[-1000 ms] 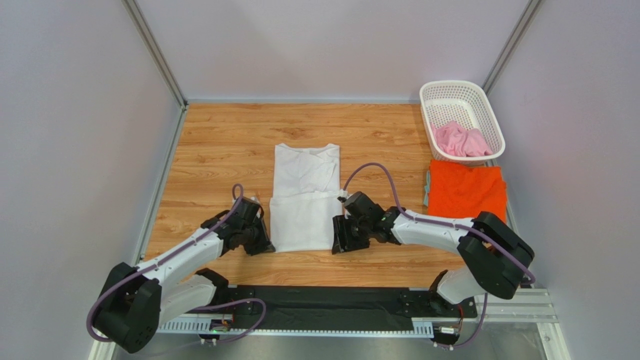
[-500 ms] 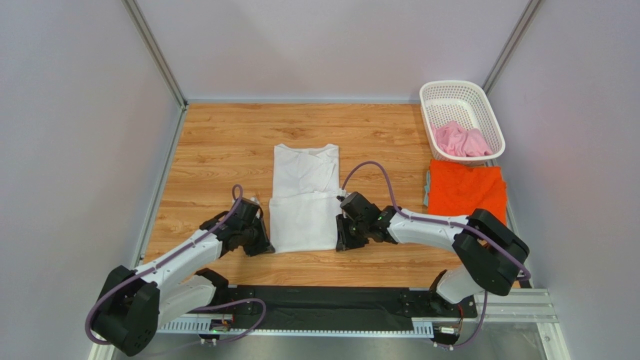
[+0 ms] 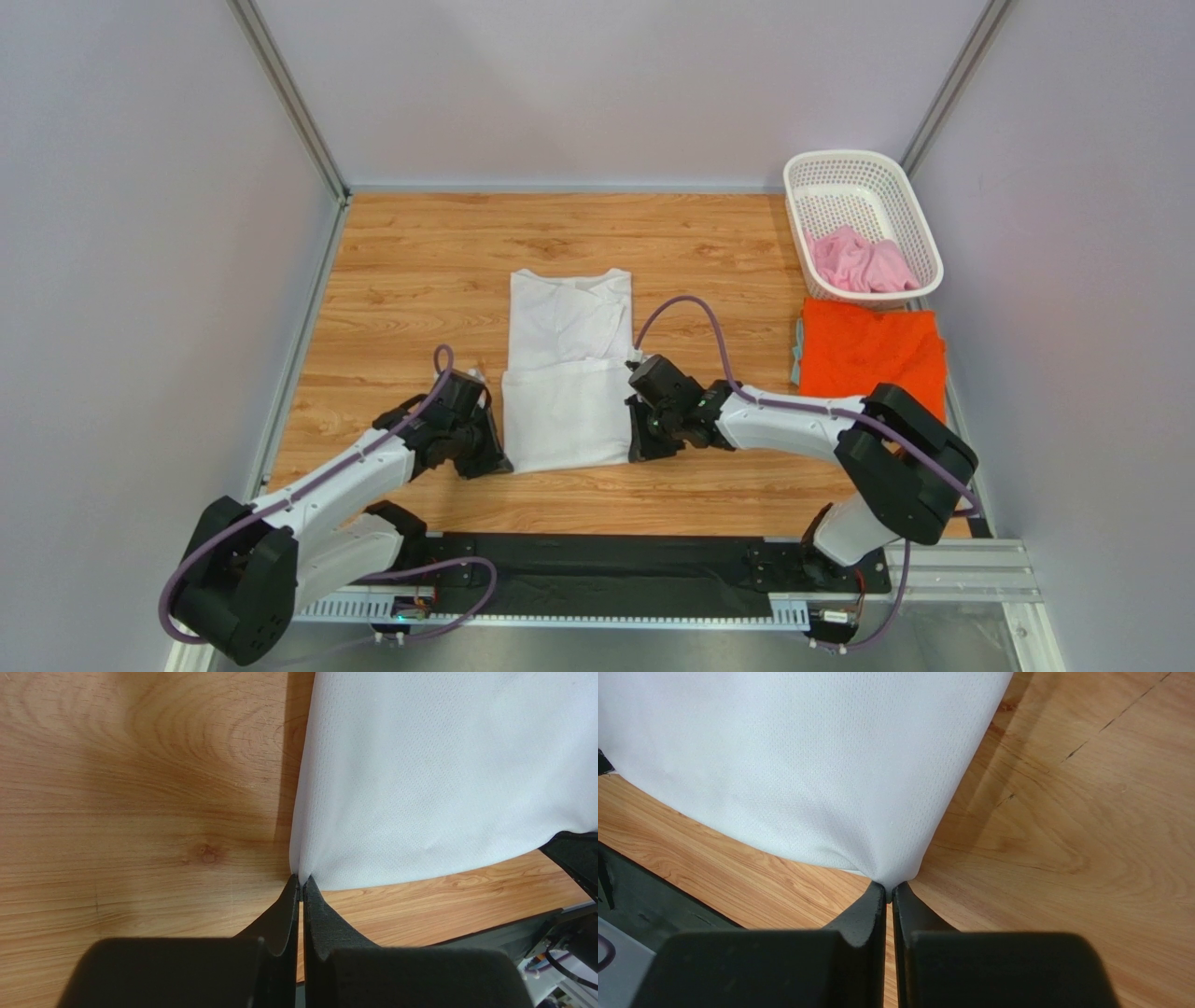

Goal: Fold and stack the t-shirts
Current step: Fold the tshirt

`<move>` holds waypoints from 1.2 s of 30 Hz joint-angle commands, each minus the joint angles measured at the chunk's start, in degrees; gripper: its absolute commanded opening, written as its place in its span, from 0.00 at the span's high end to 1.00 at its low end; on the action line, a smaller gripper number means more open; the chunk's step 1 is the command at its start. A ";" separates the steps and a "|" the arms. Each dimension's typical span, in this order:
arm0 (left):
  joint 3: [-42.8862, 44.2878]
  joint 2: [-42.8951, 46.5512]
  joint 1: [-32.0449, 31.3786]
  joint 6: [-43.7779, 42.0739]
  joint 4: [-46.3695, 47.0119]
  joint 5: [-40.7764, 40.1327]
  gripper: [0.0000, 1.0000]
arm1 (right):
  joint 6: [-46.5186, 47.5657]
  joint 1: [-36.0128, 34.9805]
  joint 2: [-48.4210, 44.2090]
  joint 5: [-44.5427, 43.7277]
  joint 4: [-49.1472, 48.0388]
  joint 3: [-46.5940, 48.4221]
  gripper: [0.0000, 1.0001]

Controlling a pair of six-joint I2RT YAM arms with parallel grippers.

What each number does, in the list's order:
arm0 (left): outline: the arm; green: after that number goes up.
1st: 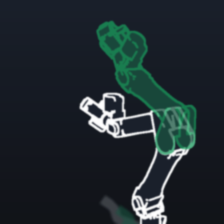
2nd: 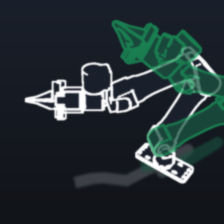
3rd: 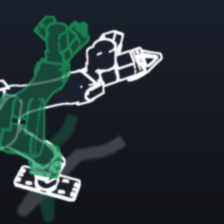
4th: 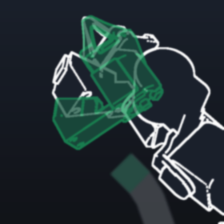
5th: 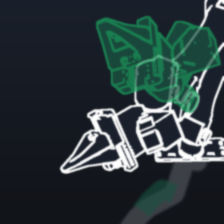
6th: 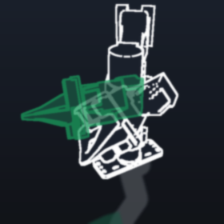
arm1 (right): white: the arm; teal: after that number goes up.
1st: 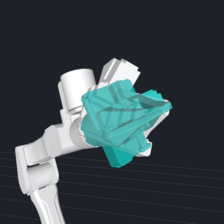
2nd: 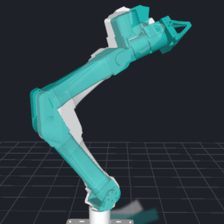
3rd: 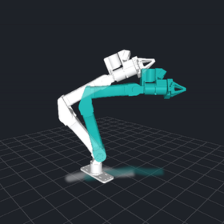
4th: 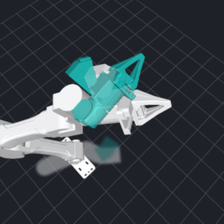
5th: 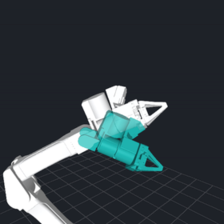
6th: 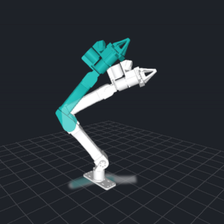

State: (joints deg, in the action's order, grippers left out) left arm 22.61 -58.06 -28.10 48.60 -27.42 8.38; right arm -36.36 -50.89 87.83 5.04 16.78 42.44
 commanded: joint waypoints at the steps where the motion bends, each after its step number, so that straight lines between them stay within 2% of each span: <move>1: 0.68 1.11 -0.12 -1.31 -2.02 0.14 1.00 | 0.85 -0.96 -0.81 0.06 0.19 0.72 1.00; 5: 2.52 4.70 -0.12 -1.40 -6.75 0.85 1.00 | 1.20 -2.28 -4.94 2.69 2.99 0.63 1.00; 9: 4.89 13.21 -0.20 -1.14 -12.56 -0.29 1.00 | 1.55 -3.24 -10.04 6.46 6.51 0.72 1.00; 16: 11.66 24.04 -0.20 -2.02 -22.05 -0.65 1.00 | 1.20 -4.12 -18.83 23.67 10.64 2.03 1.00; 21: 17.37 28.43 -0.20 -2.63 -25.49 -0.91 1.00 | 0.59 -4.65 -23.23 28.53 14.25 4.75 1.00; 28: 22.21 29.59 -0.20 -3.07 -26.64 -3.54 1.00 | -3.36 -4.65 -27.01 29.51 15.04 5.12 1.00; 36: 23.18 23.79 -0.20 -3.34 -21.45 -4.43 1.00 | -5.12 -3.51 -27.10 27.66 14.95 4.50 1.00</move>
State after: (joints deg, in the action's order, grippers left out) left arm 44.01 -32.12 -28.16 46.59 -52.10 5.37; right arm -39.59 -55.02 61.52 32.42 30.74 46.06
